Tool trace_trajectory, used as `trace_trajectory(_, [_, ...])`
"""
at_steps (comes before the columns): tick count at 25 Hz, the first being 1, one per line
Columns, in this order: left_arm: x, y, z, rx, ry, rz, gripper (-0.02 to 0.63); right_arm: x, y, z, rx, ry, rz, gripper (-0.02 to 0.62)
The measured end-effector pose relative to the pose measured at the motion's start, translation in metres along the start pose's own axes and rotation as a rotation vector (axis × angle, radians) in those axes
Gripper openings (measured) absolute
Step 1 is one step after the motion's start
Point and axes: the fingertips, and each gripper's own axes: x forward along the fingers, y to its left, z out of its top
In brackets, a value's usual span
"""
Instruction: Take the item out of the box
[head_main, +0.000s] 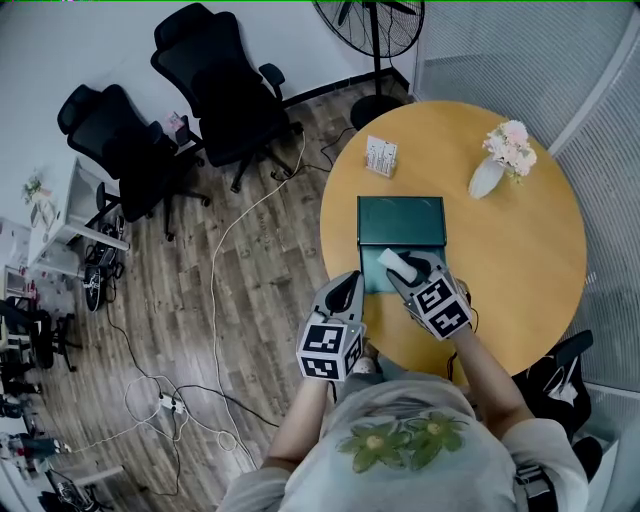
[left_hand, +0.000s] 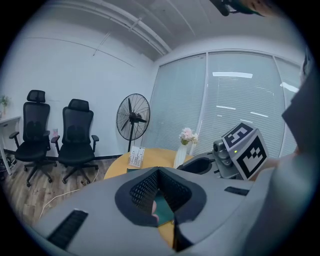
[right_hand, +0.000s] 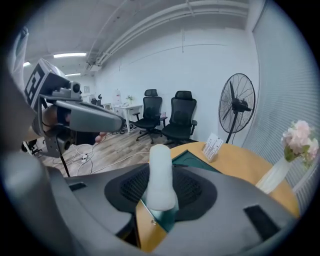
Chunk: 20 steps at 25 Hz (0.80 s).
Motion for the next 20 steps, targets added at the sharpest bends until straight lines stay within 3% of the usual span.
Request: trace_trajectory(20, [-0.002, -0.018, 0.010, 0.009, -0.019, -0.015, 0.002, -0.045, 0.000, 0.026, 0.033, -0.127, -0.044, 0.150])
